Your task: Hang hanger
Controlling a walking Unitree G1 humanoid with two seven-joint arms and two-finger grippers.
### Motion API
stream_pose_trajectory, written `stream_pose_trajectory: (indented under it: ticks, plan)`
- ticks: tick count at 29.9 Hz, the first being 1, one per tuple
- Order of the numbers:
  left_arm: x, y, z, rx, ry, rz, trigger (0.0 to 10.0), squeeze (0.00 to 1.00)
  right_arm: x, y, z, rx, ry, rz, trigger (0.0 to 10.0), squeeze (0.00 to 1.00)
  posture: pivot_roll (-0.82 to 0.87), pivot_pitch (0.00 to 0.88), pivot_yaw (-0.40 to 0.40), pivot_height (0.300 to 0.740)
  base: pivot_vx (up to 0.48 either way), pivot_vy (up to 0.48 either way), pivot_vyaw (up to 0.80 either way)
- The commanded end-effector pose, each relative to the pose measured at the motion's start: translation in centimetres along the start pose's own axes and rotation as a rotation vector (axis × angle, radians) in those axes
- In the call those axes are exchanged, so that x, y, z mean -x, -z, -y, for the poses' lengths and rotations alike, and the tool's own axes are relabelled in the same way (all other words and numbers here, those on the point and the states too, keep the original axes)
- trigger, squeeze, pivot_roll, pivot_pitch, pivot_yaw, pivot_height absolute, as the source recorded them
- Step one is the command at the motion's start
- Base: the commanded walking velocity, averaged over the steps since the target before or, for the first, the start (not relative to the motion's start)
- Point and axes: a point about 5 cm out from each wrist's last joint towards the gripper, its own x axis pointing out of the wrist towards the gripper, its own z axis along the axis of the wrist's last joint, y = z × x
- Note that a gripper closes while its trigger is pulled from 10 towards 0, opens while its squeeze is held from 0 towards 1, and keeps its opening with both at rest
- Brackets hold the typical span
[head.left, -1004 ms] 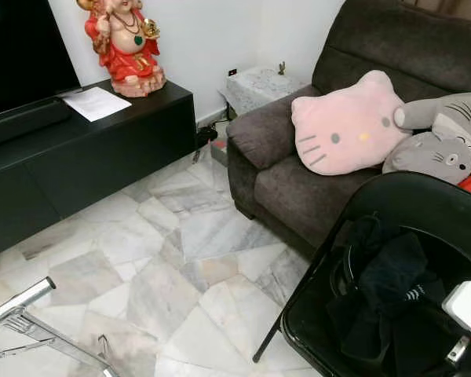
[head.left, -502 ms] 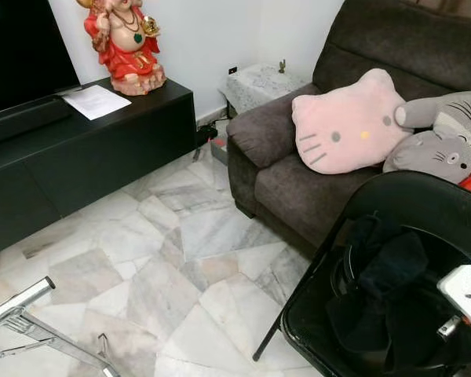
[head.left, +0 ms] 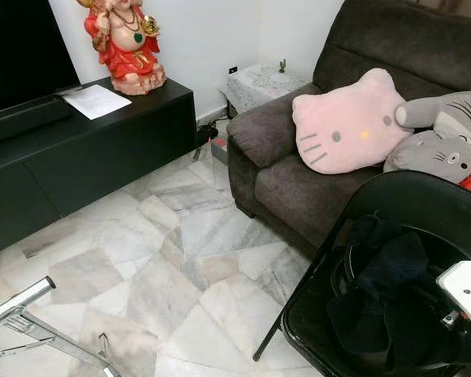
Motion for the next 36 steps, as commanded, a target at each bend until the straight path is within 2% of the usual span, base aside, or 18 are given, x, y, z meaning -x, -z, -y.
stream_pose_trajectory:
  ticks: [1, 14, 15, 16, 17, 19, 22, 25, 27, 30, 33, 34, 35, 36]
  plan:
    - [0.2, 0.9, 0.0, 0.014, -0.006, -0.026, 10.0, 0.0, -0.2, 0.1, -0.1, -0.006, -0.004, -0.007, 10.0, 1.0, -0.26, 0.102, 0.023, 0.74, 0.0, 0.0, 0.0]
    - [0.2, 0.9, 0.0, 0.014, -0.006, -0.026, 10.0, 0.0, -0.3, 0.0, -0.1, -0.006, 0.004, -0.004, 10.0, 1.0, -0.26, 0.102, 0.023, 0.74, 0.0, 0.0, 0.0]
    - [0.2, 0.9, 0.0, 0.011, 0.0, -0.027, 10.0, 0.0, -0.8, -3.7, -1.1, -0.279, 0.004, 0.198, 10.0, 0.0, -0.27, 0.088, 0.017, 0.74, 0.0, 0.0, 0.0]
    - [0.2, 0.9, 0.0, 0.011, 0.001, -0.027, 10.0, 0.0, -0.8, -4.8, -1.5, -0.346, -0.013, 0.262, 10.0, 0.0, -0.27, 0.088, 0.017, 0.74, 0.0, 0.0, 0.0]
    - [0.2, 0.9, 0.0, 0.011, 0.002, -0.027, 10.0, 0.0, -0.6, -5.8, -1.7, -0.368, -0.025, 0.316, 10.0, 0.0, -0.27, 0.091, 0.017, 0.74, 0.0, 0.0, 0.0]
    - [0.2, 0.9, 0.0, 0.011, 0.002, -0.027, 10.0, 0.0, -0.3, -7.3, -2.1, -0.367, -0.048, 0.414, 10.0, 0.0, -0.27, 0.092, 0.018, 0.74, 0.0, 0.0, 0.0]
    - [0.2, 0.9, 0.0, 0.011, 0.004, -0.027, 10.0, 0.0, 0.1, -8.3, -3.0, -0.361, -0.112, 0.478, 10.0, 0.0, -0.27, 0.095, 0.017, 0.74, 0.0, 0.0, 0.0]
    - [0.2, 0.9, 0.1, 0.011, 0.005, -0.027, 10.0, 0.0, 0.3, -8.7, -3.9, -0.337, -0.161, 0.498, 10.0, 0.0, -0.27, 0.095, 0.017, 0.74, 0.0, 0.0, 0.0]
    - [0.1, 0.8, 0.1, 0.012, 0.006, -0.025, 10.0, 0.0, -0.3, -8.3, -5.4, -0.322, -0.177, 0.434, 10.0, 0.0, -0.28, 0.097, 0.015, 0.74, 0.0, 0.0, 0.0]
    - [0.1, 0.8, 0.1, 0.013, 0.006, -0.024, 10.0, 0.0, -1.0, -7.6, -6.1, -0.266, -0.095, 0.346, 10.0, 0.0, -0.28, 0.102, 0.007, 0.74, 0.0, 0.0, 0.0]
    - [0.1, 0.8, 0.1, 0.015, 0.004, -0.023, 10.0, 0.0, -1.5, -7.4, -6.7, -0.356, 0.069, 0.319, 10.0, 0.0, -0.29, 0.103, 0.004, 0.74, 0.0, 0.0, 0.0]
    - [0.1, 0.8, 0.1, 0.014, 0.004, -0.024, 10.0, 0.0, -1.6, -7.3, -7.4, -0.304, 0.176, 0.285, 10.0, 0.0, -0.29, 0.106, 0.0, 0.74, 0.0, 0.0, 0.0]
    - [0.1, 0.8, 0.2, 0.014, 0.005, -0.024, 10.0, 0.0, -1.5, -7.2, -7.9, -0.245, 0.209, 0.27, 10.0, 0.0, -0.29, 0.107, 0.0, 0.74, 0.0, 0.0, 0.0]
    - [0.1, 0.8, 0.2, 0.014, 0.005, -0.024, 10.0, 0.0, -1.4, -7.3, -9.1, -0.19, 0.183, 0.263, 10.0, 0.0, -0.29, 0.109, 0.0, 0.74, 0.0, 0.0, 0.0]
